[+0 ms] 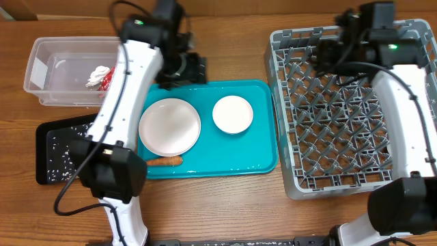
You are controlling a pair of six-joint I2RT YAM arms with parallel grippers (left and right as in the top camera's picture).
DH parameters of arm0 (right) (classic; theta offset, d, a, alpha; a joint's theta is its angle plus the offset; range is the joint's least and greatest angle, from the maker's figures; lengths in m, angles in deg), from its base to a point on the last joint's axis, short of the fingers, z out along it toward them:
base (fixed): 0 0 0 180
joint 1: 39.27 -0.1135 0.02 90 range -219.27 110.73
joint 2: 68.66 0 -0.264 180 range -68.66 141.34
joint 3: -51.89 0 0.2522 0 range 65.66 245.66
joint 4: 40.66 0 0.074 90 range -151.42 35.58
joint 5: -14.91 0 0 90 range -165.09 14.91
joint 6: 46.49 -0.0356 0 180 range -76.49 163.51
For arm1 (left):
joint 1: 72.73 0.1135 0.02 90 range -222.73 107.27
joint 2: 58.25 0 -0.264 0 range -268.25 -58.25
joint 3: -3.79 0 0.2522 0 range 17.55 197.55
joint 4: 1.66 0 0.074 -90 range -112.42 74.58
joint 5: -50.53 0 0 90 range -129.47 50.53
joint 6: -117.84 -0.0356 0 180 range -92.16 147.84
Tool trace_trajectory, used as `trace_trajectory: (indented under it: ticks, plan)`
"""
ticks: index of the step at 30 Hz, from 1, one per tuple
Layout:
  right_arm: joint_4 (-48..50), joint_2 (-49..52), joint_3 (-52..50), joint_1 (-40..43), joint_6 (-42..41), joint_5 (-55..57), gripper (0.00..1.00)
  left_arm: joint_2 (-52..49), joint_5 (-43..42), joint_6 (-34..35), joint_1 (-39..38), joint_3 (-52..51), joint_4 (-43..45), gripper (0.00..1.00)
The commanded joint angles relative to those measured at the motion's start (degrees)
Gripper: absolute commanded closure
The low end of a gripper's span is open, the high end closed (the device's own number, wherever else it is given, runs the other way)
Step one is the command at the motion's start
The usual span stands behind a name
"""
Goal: Sort waste into correct bins and load items into the dishwasher
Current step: 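Carry the pink plate back and set it on the teal tray, then grasp the pink plate with the right gripper and carry it to the rack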
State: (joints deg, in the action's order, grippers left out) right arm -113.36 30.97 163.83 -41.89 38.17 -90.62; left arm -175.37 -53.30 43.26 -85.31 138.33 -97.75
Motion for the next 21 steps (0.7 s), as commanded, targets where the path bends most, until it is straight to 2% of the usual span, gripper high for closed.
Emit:
trace_trajectory:
  ticks: [1, 4, 14, 17, 19, 21]
  plan:
    - [0.61, -0.17, 1.16, -7.13, 1.31, 0.39, 0.42, 4.44, 10.10, 11.08, 5.27, 2.08, -2.10, 0.18]
    - [0.17, 2.58, 0.85, -13.11, 1.31, 3.61, 0.40, 6.86, 11.93, 16.90, 9.33, 2.08, -3.48, 0.16]
    - [-2.93, 17.99, 0.35, -19.58, 0.79, 3.48, 0.41, 7.34, 11.93, 17.57, 13.64, 1.90, -5.29, 0.06]
    - [-5.14, 22.08, 0.35, -19.61, 0.63, 3.45, 0.50, 7.34, 11.91, 17.57, 13.64, 1.90, -5.31, 0.06]
    - [-5.77, 23.63, 0.35, -19.63, 0.63, 3.45, 0.61, 7.37, 11.91, 17.57, 13.64, 1.90, -5.31, 0.06]
    - [-5.90, 23.96, -0.07, -19.61, 0.63, 3.48, 0.64, 7.37, 11.91, 17.57, 13.64, 1.90, -5.31, 0.06]
